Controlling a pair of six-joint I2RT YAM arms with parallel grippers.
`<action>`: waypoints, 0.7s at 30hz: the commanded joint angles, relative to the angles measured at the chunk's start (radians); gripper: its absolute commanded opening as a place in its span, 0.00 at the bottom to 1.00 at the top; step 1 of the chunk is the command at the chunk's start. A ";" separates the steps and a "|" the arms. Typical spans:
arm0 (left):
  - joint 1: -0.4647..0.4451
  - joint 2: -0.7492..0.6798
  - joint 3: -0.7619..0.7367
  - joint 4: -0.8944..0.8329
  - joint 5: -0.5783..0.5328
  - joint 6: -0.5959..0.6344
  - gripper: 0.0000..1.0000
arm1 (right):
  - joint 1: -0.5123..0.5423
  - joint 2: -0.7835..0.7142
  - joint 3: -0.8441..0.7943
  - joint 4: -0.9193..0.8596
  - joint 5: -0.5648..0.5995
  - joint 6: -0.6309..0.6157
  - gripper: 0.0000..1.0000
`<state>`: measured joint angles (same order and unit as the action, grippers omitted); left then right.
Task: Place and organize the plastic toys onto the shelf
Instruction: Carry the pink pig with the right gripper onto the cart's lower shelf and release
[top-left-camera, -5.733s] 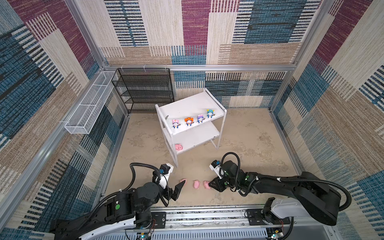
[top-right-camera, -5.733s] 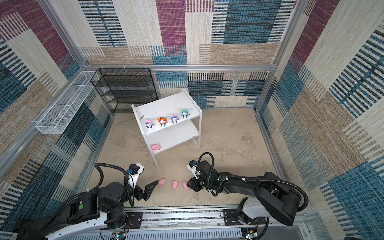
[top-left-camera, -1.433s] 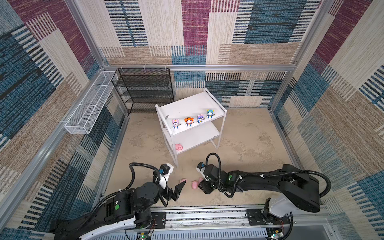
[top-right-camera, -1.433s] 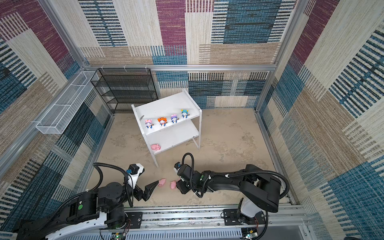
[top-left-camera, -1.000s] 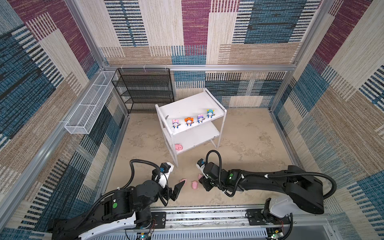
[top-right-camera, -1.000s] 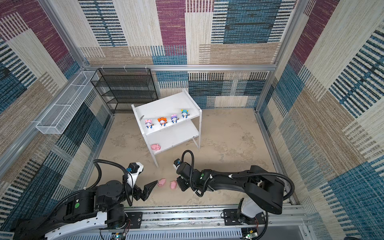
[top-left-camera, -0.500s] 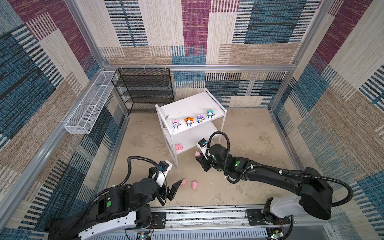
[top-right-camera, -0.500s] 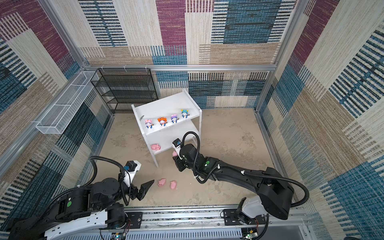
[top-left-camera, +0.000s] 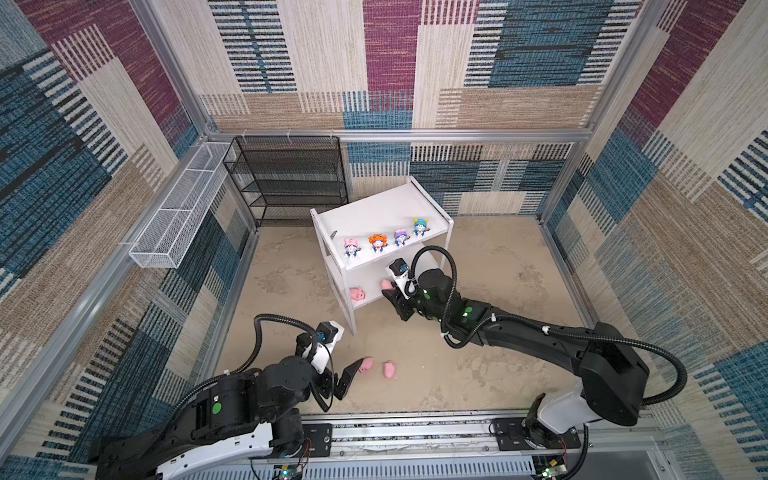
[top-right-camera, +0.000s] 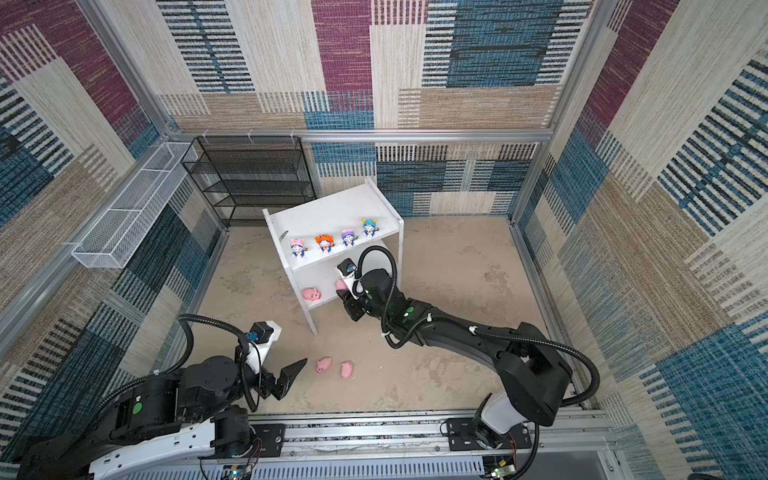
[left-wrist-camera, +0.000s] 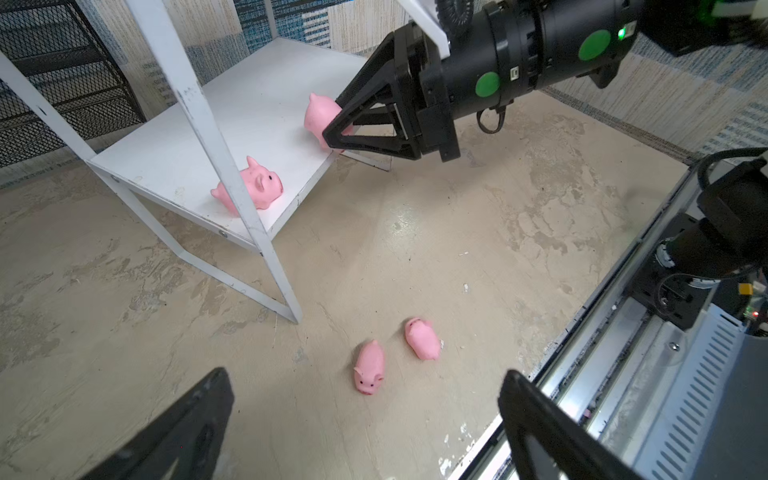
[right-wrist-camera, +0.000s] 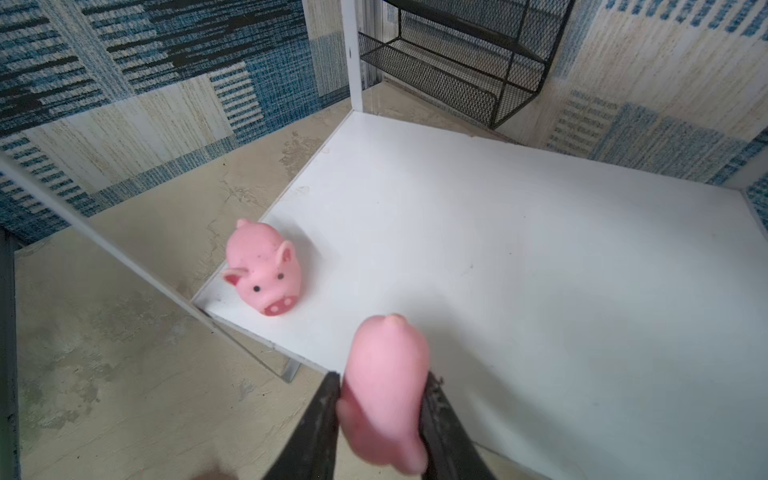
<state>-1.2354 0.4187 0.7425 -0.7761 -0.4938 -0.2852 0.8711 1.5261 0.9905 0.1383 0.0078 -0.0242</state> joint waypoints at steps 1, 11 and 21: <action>0.000 -0.005 0.003 0.000 -0.017 0.017 1.00 | -0.004 0.026 0.022 0.090 -0.006 -0.022 0.33; 0.001 -0.018 0.002 0.000 -0.015 0.015 1.00 | -0.006 0.111 0.065 0.130 0.014 -0.003 0.33; 0.001 -0.024 0.001 0.001 -0.018 0.016 1.00 | -0.008 0.154 0.094 0.116 0.018 0.012 0.37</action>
<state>-1.2354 0.3958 0.7425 -0.7761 -0.4942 -0.2848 0.8635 1.6775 1.0767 0.2405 0.0113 -0.0280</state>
